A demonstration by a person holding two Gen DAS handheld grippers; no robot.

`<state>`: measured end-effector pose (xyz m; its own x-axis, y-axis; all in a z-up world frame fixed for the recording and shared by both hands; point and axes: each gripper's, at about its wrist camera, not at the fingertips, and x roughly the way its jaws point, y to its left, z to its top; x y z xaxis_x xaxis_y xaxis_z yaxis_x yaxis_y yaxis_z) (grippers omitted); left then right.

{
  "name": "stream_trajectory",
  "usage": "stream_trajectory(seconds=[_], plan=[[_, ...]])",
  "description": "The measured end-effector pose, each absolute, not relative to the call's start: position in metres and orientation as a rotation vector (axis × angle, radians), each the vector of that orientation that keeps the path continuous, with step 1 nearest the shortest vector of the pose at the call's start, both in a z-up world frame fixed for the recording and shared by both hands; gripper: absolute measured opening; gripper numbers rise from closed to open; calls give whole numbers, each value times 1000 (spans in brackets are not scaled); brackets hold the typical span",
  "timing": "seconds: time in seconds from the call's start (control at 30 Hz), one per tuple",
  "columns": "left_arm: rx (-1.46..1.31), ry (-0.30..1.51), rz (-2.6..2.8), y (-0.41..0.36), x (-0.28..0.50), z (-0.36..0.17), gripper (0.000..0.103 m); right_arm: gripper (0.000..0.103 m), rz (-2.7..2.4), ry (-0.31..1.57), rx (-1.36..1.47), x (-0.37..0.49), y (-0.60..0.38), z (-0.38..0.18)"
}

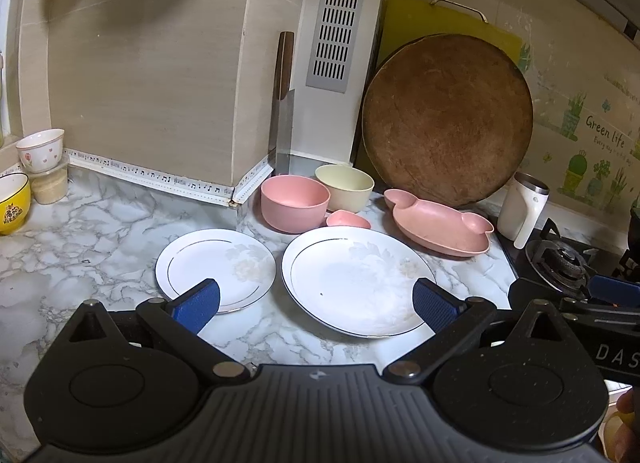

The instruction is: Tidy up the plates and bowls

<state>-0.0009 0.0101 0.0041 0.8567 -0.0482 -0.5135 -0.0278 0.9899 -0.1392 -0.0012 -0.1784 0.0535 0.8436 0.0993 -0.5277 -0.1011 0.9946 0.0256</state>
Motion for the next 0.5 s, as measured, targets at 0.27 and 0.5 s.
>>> stream_trajectory(seconds=[0.27, 0.5], plan=[[-124, 536, -7, 8, -1, 6, 103, 103, 98, 553, 14, -2, -182, 52], [-120, 532, -6, 7, 0, 7, 103, 103, 101, 546, 20, -2, -183, 51]])
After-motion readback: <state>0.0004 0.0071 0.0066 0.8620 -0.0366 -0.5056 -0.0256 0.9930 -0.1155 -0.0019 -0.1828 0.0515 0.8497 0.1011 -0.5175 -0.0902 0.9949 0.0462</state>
